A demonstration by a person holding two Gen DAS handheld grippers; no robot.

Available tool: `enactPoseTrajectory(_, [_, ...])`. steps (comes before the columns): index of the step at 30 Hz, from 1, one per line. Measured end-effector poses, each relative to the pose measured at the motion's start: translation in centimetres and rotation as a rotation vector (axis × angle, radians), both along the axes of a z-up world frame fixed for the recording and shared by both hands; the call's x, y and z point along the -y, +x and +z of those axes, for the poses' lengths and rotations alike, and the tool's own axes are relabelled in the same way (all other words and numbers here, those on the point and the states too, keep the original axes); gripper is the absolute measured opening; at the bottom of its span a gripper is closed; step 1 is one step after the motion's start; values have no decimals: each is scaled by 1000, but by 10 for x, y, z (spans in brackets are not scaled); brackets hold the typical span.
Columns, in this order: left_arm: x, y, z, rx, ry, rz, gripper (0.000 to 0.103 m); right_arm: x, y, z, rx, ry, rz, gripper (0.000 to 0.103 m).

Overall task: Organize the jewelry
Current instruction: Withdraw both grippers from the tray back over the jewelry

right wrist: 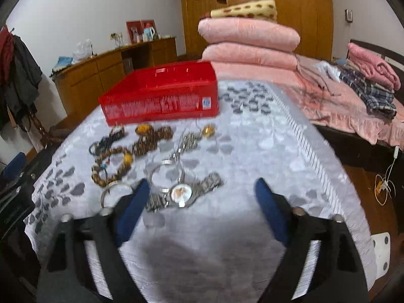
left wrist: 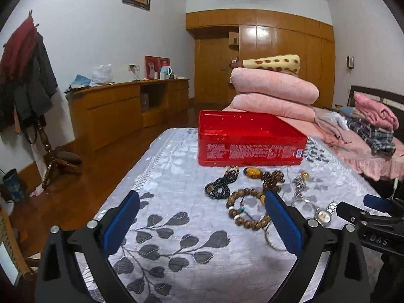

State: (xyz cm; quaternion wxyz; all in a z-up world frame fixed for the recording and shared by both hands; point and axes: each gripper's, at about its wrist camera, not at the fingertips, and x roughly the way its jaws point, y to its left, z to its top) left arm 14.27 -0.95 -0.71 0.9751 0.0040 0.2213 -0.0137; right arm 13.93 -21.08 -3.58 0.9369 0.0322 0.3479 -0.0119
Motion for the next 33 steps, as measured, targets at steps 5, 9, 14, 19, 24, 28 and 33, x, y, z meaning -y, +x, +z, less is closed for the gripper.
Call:
enactPoseTrajectory(5, [1, 2, -9, -33, 2, 1, 96, -8, 10, -15, -74, -2, 4, 65])
enactPoseTrajectory(9, [2, 5, -12, -54, 15, -9, 90, -13, 18, -21, -117, -2, 6, 57])
enactPoseTrajectory(14, [3, 9, -16, -80, 10, -29, 83, -17, 25, -23, -137, -8, -4, 55])
enactPoseTrajectory(19, [3, 12, -17, -99, 0, -41, 83, -19, 31, -26, -162, -9, -4, 54])
enactPoseTrajectory(24, [5, 12, -18, -113, 6, -54, 83, -18, 34, -27, -176, -1, 6, 51])
enactPoseTrajectory(28, [9, 12, -19, -149, -17, -87, 83, -12, 29, -26, -187, 9, 27, 33])
enactPoseTrajectory(33, [28, 12, -23, -193, -27, -150, 83, 10, 22, -27, -207, 31, 3, 15])
